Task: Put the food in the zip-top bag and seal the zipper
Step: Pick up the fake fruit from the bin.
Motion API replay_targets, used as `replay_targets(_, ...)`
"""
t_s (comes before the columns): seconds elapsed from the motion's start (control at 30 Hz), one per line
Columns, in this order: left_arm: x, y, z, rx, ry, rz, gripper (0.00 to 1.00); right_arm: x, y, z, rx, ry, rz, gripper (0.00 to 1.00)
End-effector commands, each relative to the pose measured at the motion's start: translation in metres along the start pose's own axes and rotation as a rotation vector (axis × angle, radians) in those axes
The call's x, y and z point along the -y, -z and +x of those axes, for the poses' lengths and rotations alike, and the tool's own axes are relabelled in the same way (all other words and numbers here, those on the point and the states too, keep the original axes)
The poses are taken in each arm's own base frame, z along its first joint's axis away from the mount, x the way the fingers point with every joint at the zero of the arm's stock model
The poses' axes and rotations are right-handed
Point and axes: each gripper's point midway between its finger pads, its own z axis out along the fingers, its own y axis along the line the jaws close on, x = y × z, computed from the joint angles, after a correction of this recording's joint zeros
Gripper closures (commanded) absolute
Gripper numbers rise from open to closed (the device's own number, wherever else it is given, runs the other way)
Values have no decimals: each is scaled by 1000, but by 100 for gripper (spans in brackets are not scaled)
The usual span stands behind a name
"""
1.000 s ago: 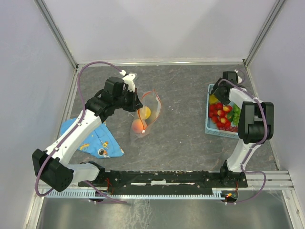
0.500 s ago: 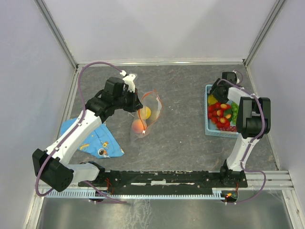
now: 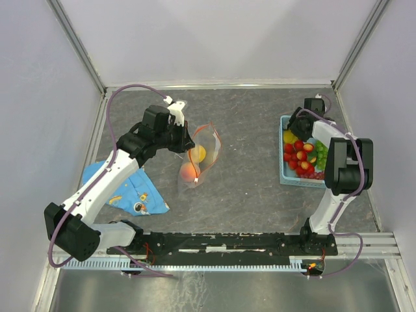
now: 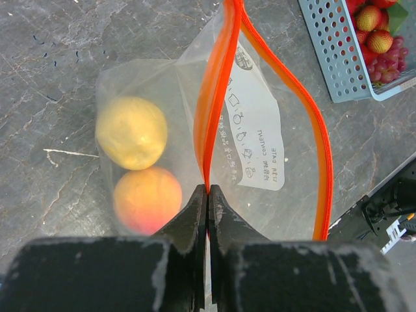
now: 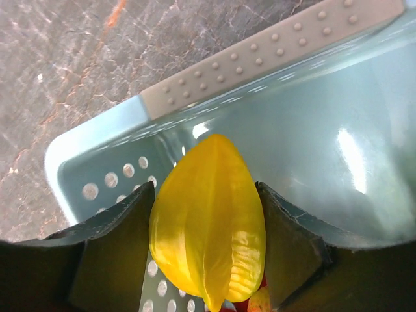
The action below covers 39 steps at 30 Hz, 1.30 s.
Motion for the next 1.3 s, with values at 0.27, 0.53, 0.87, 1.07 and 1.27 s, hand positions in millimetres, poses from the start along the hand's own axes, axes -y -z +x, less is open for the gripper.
replay_targets(0.27,6,5,-15,61,-12,36,97,-9,48,-38,149,71,-53,47)
replay_targets(0.53,9,4,-14,59,-11,53,97,-11,77,-53,239,110,-71,47)
replay_targets(0.87,14,3,-14,54,-7,84,97,-34,121,-48,285,112,-227,48)
replay_targets(1.07,13,3,-14,55,-5,78,97,-75,170,-34,335,132,-385,48)
replay_targets(1.27,13,3,-14,56,-4,77,97,-121,218,-11,390,140,-525,47)
